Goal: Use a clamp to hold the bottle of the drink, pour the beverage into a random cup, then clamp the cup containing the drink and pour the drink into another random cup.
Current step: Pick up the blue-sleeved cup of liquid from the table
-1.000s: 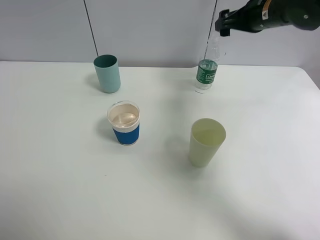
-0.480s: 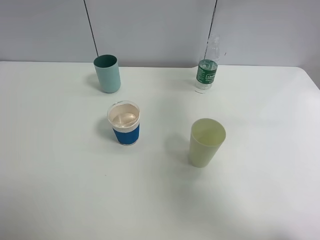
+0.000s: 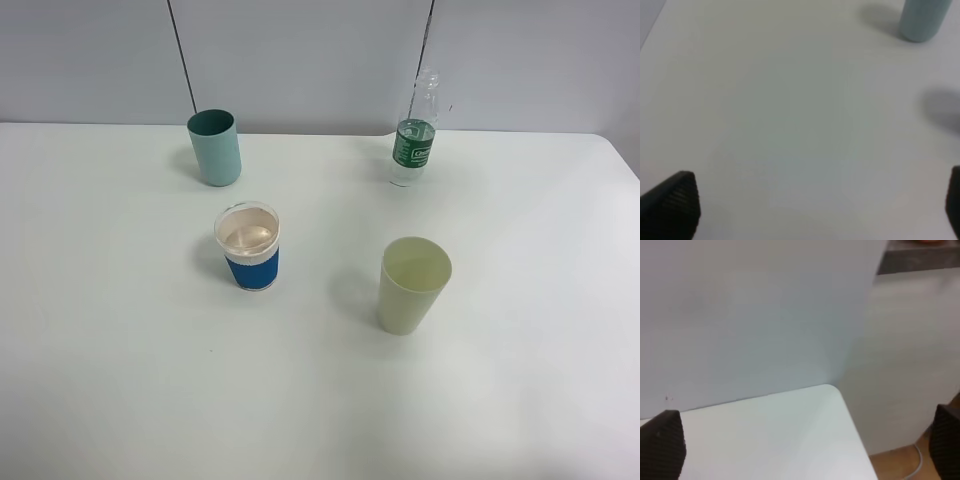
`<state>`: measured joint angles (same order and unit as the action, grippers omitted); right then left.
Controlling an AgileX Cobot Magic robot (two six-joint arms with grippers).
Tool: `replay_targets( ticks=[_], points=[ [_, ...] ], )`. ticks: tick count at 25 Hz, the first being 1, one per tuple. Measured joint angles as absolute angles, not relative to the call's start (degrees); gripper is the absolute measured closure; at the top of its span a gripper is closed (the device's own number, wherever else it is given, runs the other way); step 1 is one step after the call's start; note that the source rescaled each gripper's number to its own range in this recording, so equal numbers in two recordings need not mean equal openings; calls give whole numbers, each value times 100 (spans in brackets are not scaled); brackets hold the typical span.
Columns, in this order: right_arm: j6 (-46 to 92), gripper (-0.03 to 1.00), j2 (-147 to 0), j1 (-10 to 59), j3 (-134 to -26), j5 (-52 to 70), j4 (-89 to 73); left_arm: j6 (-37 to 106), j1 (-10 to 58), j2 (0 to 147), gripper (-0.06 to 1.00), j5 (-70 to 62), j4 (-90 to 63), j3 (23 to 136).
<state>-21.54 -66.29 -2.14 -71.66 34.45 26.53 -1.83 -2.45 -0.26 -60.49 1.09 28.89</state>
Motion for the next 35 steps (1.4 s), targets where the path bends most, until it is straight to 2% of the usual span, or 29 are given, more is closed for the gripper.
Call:
replay_targets(
  ticks=[7, 20, 25, 35],
  points=[
    [-1573, 2, -5187, -253, -7109, 4376, 2332, -183, -245, -26, -6, -6049, 109, 2889],
    [-1376, 2, -1360, -234, -4987, 4755, 2374, -183, -245, -26, -6, -6049, 109, 2889],
    [-997, -3, -628, -234, -4573, 5024, 1771, -183, -245, -26, -6, -6049, 109, 2889],
    [-479, -3, -162, -234, -3571, 5124, 838, -183, -245, -26, -6, -6049, 109, 2889]
  ],
)
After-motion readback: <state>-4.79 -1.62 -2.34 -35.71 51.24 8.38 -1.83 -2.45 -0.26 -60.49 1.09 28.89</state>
